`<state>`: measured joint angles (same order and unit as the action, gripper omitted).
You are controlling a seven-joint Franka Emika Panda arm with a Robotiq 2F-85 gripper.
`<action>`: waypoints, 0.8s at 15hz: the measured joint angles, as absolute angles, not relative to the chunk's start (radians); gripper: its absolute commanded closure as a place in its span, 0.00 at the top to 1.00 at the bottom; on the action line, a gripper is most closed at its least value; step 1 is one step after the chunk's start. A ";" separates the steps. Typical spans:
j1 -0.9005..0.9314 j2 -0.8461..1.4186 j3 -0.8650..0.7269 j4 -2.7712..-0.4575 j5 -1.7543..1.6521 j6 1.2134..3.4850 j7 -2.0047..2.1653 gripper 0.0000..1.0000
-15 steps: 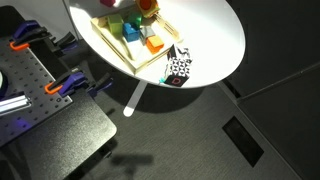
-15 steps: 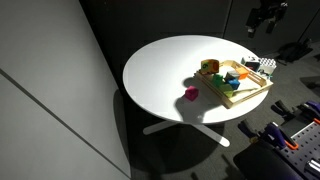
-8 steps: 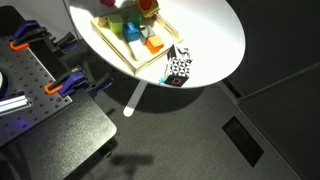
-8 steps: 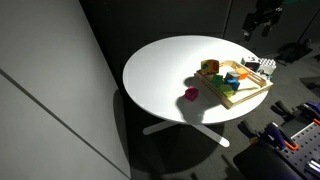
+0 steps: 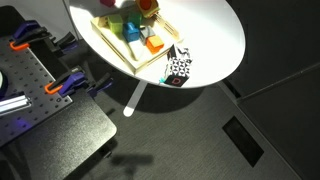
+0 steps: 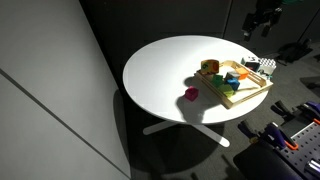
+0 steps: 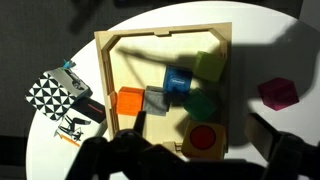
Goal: Remove the plush box from the box
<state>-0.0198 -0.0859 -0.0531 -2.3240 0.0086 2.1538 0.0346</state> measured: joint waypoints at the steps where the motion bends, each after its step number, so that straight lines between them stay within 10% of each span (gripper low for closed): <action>1: -0.020 -0.081 -0.052 -2.324 0.014 2.154 0.035 1.00; 12: 0.001 0.122 -0.006 -2.285 0.107 2.505 0.035 1.00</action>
<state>0.0010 0.1224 -0.0057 -2.2845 0.1074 2.5054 0.0346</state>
